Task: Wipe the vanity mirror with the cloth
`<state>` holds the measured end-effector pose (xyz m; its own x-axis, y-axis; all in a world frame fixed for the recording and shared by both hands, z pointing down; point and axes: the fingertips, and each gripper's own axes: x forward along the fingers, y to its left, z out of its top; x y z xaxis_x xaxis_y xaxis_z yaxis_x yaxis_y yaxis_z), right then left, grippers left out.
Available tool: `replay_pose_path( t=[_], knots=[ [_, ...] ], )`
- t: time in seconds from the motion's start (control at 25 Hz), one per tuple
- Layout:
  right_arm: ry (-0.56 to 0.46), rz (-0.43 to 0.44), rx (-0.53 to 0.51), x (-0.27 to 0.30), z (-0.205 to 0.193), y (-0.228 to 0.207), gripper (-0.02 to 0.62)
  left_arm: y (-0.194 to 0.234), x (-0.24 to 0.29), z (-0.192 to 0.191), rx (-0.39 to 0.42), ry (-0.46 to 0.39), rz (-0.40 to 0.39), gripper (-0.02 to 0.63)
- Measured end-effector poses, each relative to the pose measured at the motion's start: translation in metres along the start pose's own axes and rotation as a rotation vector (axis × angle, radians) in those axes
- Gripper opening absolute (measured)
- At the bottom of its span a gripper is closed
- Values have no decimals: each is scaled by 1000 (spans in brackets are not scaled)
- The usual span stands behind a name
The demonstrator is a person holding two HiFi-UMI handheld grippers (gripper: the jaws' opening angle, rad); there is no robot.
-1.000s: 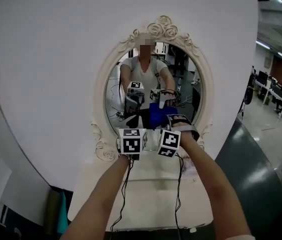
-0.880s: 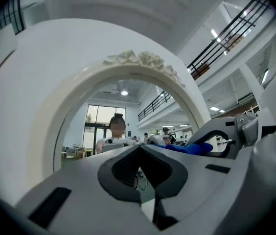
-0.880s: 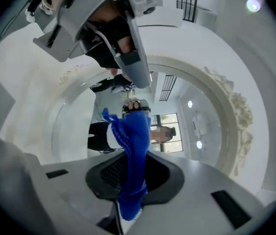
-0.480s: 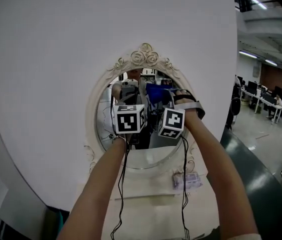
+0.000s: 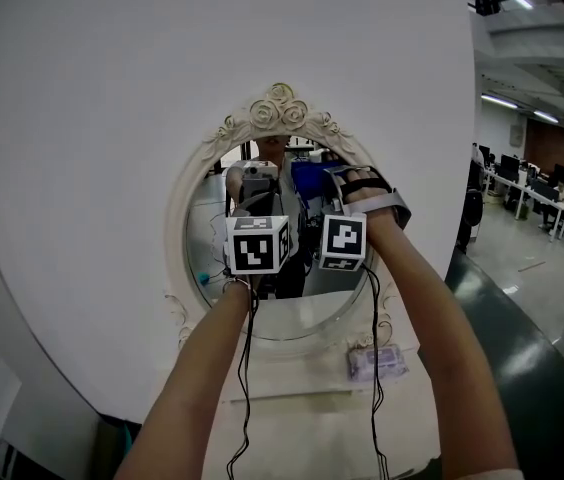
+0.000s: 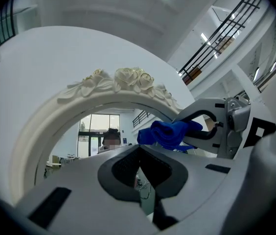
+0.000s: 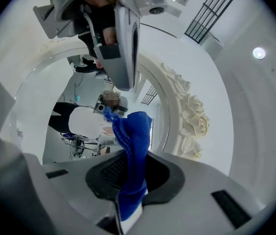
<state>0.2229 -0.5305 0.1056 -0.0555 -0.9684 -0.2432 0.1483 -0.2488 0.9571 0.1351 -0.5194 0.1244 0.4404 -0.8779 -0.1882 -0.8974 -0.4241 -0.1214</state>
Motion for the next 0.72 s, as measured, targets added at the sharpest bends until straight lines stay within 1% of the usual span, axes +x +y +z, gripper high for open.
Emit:
replay_pose_path(
  t=[0.32,0.72],
  knots=[
    [25,59,-1,-10,-13,40,66,-31,-1,-50,-8,70,-50,5],
    [31,121,36,-26,-21,115,66,-57,-7,-131,-54,177,-72,5]
  ],
)
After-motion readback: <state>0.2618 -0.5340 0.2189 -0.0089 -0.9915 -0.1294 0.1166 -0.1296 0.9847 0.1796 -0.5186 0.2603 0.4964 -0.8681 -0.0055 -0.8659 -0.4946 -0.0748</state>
